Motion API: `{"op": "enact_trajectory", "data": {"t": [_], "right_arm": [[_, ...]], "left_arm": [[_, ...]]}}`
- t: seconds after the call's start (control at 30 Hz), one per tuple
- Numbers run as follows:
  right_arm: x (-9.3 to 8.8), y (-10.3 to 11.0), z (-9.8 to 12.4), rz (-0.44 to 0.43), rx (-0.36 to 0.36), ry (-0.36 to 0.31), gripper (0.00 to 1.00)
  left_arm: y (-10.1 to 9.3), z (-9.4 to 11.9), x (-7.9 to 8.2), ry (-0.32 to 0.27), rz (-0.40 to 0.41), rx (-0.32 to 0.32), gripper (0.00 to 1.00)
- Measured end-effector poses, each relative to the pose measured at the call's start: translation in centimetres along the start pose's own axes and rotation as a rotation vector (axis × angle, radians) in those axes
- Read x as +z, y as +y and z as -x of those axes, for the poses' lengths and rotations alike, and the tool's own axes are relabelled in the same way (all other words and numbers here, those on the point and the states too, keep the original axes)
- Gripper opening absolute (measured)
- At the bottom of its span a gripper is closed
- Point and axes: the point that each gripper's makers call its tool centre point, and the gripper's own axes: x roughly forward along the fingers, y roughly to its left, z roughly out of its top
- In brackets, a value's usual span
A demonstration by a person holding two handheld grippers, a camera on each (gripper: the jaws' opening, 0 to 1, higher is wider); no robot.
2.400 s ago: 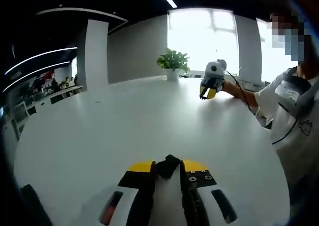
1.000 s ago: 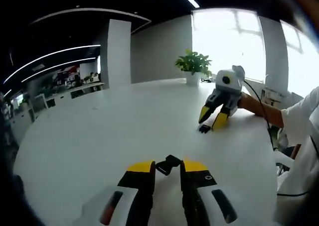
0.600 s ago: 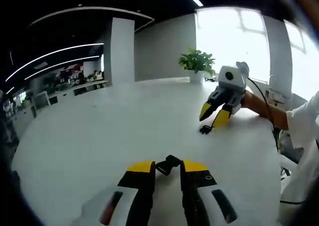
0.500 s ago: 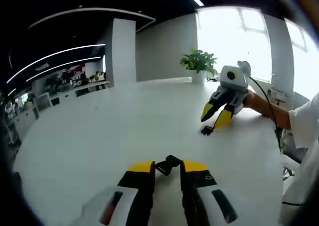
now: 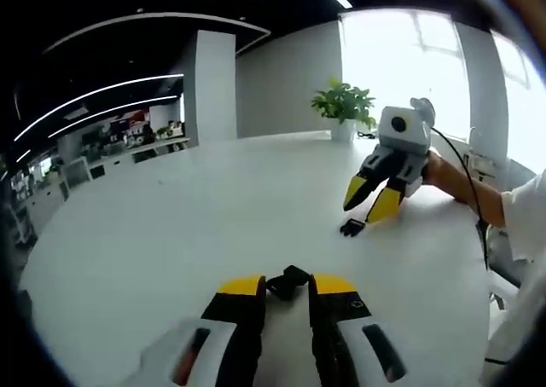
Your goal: Snap the two parts of the plastic buckle together until the buckle closes and remains connected.
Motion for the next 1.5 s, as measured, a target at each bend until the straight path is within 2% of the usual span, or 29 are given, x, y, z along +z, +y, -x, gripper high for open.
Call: {"op": "enact_trajectory", "data": {"t": [0.63,0.8,0.9,1.0,1.07,1.13,1.2,1.3,1.37,1.43,1.5], "right_arm": [[-0.1,0.1,0.0,-0.002,0.003,0.006,0.15],[-0.2,0.2,-0.1,-0.004,0.010,0.007,0.16],[-0.1,0.2,-0.1,-0.003,0.009,0.005,0.16],[-0.1,0.3,-0.1,-0.002,0.012,0.005,0.16],[-0.1,0.4,-0.1,-0.001,0.013,0.007,0.16],[-0.1,0.5,-0.1,0.002,0.017,0.007,0.16],[-0.2,0.5,-0.2,0.004,0.016,0.010,0.16],[-0.2,0.4,-0.2,0.001,0.015,0.010,0.17],[-0.2,0.4,-0.2,0.001,0.016,0.011,0.17],[-0.3,0.4,-0.2,-0.001,0.014,0.011,0.17],[-0.3,0.3,-0.1,0.000,0.011,0.013,0.17]], "left_arm": [[-0.1,-0.2,-0.2,0.004,-0.018,0.011,0.20],[-0.3,-0.1,-0.1,-0.004,-0.006,-0.001,0.24],[-0.1,0.3,0.0,0.012,-0.046,-0.011,0.30],[-0.1,0.6,-0.1,0.024,-0.116,-0.067,0.34],[0.2,0.6,-0.4,0.033,-0.109,-0.070,0.35],[0.2,0.7,-0.1,0.003,-0.141,-0.115,0.35],[-0.7,0.9,0.5,-0.033,-0.175,-0.207,0.34],[-0.9,1.0,1.1,-0.067,-0.155,-0.284,0.35],[-0.4,0.8,1.0,-0.058,-0.152,-0.290,0.35],[-0.2,0.6,0.4,-0.023,-0.202,-0.310,0.36],[0.0,0.3,0.2,-0.006,-0.211,-0.314,0.37]]}}
